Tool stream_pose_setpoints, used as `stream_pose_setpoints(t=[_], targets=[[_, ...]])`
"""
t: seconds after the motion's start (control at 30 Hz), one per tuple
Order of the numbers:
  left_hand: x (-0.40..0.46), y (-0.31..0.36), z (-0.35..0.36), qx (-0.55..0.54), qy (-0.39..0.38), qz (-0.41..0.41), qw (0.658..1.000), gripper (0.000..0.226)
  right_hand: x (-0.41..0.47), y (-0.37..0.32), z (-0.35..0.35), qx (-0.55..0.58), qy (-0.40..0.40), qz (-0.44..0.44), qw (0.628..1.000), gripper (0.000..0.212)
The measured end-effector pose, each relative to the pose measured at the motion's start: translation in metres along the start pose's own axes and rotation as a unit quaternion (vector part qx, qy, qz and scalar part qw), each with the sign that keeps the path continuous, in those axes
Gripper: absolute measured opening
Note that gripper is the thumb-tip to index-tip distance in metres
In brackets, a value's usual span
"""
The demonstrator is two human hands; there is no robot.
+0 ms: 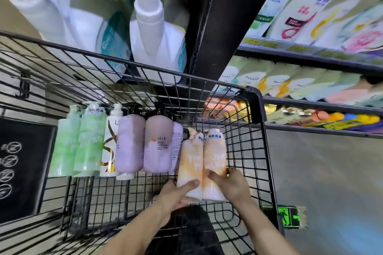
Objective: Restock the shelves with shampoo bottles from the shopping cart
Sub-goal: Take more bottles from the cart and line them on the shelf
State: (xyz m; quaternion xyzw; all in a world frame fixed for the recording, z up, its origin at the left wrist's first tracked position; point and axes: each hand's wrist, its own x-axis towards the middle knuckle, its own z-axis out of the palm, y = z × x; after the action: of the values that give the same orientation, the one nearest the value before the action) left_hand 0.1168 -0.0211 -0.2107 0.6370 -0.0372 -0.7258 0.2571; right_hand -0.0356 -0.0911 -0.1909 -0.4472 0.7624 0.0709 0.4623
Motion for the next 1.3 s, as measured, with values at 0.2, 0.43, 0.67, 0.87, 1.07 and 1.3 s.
stream_pose_setpoints(t=[0.2, 0.43, 0.67, 0.87, 1.07, 1.3], targets=[[-0.094, 0.03, -0.004, 0.04, -0.028, 0.073, 0.996, 0.045, -0.087, -0.017, -0.043, 0.134, -0.02, -0.037, 0.99, 0.048], [-0.187, 0.084, 0.012, 0.117, -0.075, 0.188, 0.972, 0.073, -0.184, -0.031, -0.106, 0.285, 0.031, -0.107, 0.952, 0.043], [-0.264, 0.142, 0.062, 0.19, -0.127, 0.322, 0.919, 0.065, -0.248, -0.036, -0.173, 0.391, 0.105, -0.197, 0.893, 0.032], [-0.303, 0.163, 0.132, 0.238, -0.176, 0.403, 0.866, 0.084, -0.273, -0.012, -0.245, 0.422, 0.152, -0.275, 0.85, 0.031], [-0.339, 0.157, 0.237, 0.208, -0.186, 0.437, 0.855, 0.056, -0.283, 0.039, -0.34, 0.411, 0.169, -0.341, 0.828, 0.014], [-0.356, 0.151, 0.338, 0.152, -0.213, 0.462, 0.848, 0.092, -0.285, 0.087, -0.434, 0.398, 0.189, -0.393, 0.807, 0.024]])
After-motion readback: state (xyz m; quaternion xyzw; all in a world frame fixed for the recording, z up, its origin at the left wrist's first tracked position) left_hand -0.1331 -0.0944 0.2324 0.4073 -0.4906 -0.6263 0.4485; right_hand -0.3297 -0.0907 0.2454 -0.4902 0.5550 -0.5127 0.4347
